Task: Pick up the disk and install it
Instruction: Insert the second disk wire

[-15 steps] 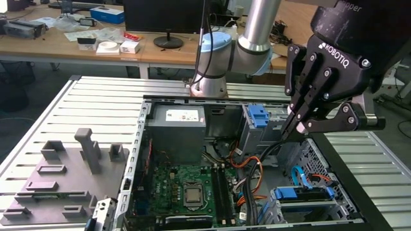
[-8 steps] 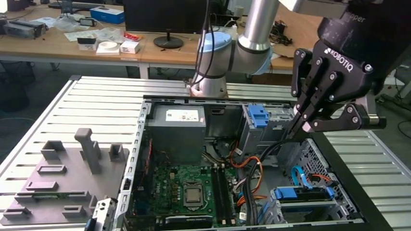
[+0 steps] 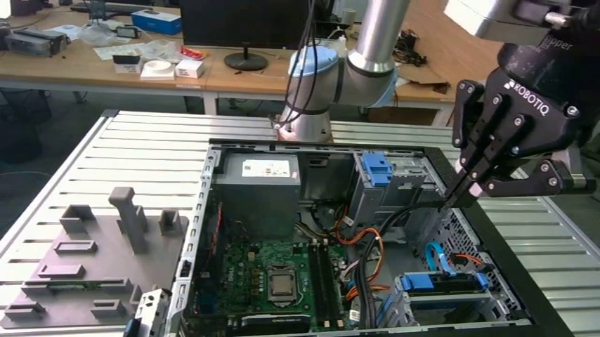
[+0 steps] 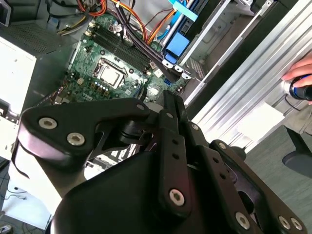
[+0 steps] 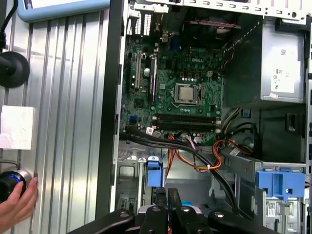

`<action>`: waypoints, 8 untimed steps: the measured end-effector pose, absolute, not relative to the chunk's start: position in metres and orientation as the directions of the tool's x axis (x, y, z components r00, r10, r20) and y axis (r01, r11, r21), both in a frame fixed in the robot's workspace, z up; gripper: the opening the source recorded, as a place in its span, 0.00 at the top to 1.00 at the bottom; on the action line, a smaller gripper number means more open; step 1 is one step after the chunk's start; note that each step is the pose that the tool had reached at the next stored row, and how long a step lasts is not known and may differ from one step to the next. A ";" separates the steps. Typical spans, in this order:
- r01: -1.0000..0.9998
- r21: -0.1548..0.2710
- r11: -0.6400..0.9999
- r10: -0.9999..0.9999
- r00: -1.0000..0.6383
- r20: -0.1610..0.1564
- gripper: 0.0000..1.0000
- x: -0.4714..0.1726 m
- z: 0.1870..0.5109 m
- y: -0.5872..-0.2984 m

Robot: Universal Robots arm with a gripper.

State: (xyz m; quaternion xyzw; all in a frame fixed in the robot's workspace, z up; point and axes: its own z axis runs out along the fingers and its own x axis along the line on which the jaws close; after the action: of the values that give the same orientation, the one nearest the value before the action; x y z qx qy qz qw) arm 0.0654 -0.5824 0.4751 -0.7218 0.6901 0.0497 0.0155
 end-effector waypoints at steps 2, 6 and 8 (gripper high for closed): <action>-0.998 0.046 -0.047 -0.995 0.043 -0.095 0.84 0.066 0.475 -0.582; -0.998 0.046 -0.047 -0.995 0.042 -0.095 0.84 0.066 0.475 -0.582; -0.998 0.046 -0.047 -0.995 0.042 -0.095 0.84 0.066 0.475 -0.582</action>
State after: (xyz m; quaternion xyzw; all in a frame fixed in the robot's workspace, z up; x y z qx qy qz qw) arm 0.0656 -0.5824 0.4750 -0.7218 0.6901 0.0502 0.0161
